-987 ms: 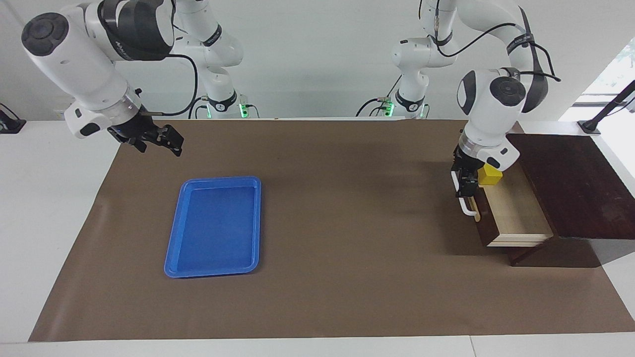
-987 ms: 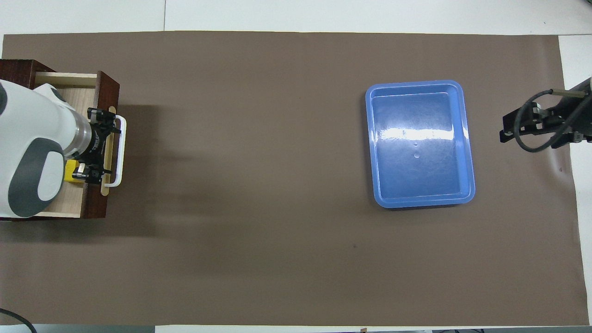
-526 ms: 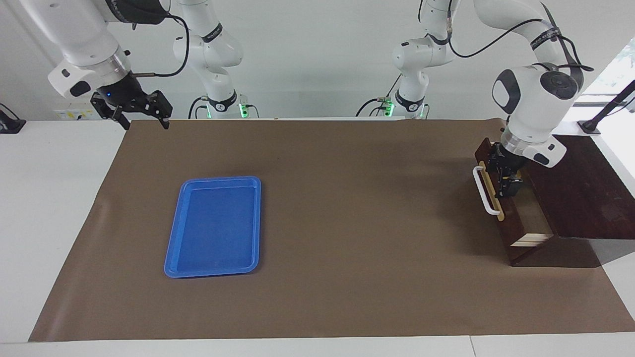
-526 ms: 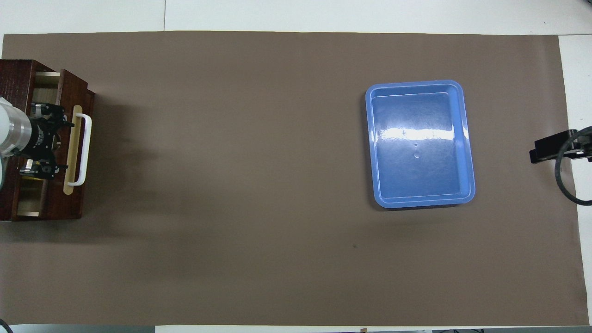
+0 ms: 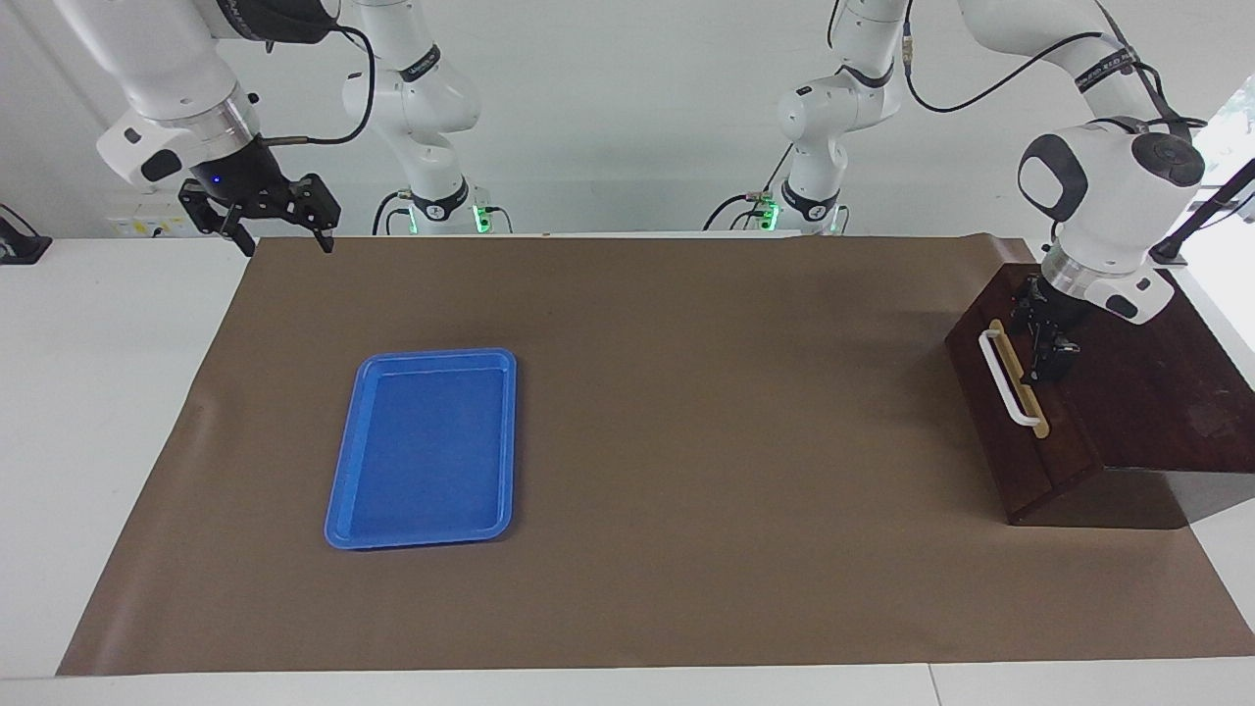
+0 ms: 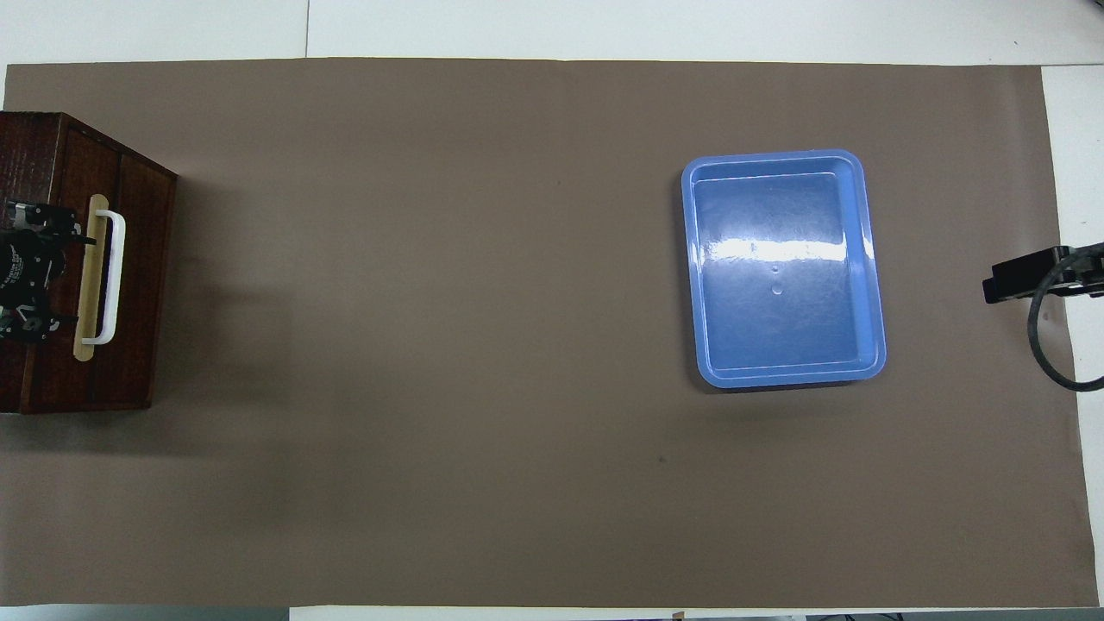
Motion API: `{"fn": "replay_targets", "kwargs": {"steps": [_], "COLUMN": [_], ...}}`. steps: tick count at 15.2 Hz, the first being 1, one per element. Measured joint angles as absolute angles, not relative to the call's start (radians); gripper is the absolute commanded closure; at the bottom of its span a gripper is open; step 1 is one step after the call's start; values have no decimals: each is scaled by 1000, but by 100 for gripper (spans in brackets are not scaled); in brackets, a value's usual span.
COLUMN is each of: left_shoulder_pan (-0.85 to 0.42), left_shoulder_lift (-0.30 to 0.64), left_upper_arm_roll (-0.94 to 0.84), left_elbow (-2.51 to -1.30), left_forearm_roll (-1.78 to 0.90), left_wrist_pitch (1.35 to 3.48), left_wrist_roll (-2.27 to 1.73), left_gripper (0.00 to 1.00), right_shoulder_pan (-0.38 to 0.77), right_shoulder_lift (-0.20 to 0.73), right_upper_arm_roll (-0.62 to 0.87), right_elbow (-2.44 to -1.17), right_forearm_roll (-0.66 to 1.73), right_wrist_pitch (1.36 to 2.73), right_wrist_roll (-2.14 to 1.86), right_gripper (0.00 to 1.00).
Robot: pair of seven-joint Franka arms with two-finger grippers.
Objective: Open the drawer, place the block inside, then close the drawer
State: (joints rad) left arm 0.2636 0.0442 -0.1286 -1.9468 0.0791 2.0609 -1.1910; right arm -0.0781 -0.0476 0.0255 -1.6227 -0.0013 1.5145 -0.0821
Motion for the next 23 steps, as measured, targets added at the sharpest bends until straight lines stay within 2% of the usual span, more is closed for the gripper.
{"fn": "replay_targets", "kwargs": {"steps": [4,10,15,20,23], "left_shoulder_pan": [198,108,63,22,7], "left_shoulder_lift": [23,-57,-39,58,58], "left_upper_arm_roll": [-136,-153,-152,-125,-114], "left_elbow": [-1786,-1698,-1688,-1642,-1611], "left_forearm_roll": [87,40,21,19,19], "left_wrist_pitch": [1824,1532,1501,1494,1487], "left_wrist_roll": [-1051,-528,-238,-181,-150], "left_gripper": [0,0,0,0,0], "right_shoulder_pan": [-82,-82,-82,-82,-82], "right_shoulder_lift": [-33,-34,-36,-37,-37], "right_upper_arm_roll": [26,26,29,31,31], "right_elbow": [-1625,-1623,-1623,-1623,-1623], "right_forearm_roll": [-1,-1,-1,-1,-1], "right_wrist_pitch": [1517,1517,1517,1516,1513], "right_wrist_roll": [-82,-82,-82,-82,-82], "right_gripper": [0,0,0,0,0]}}
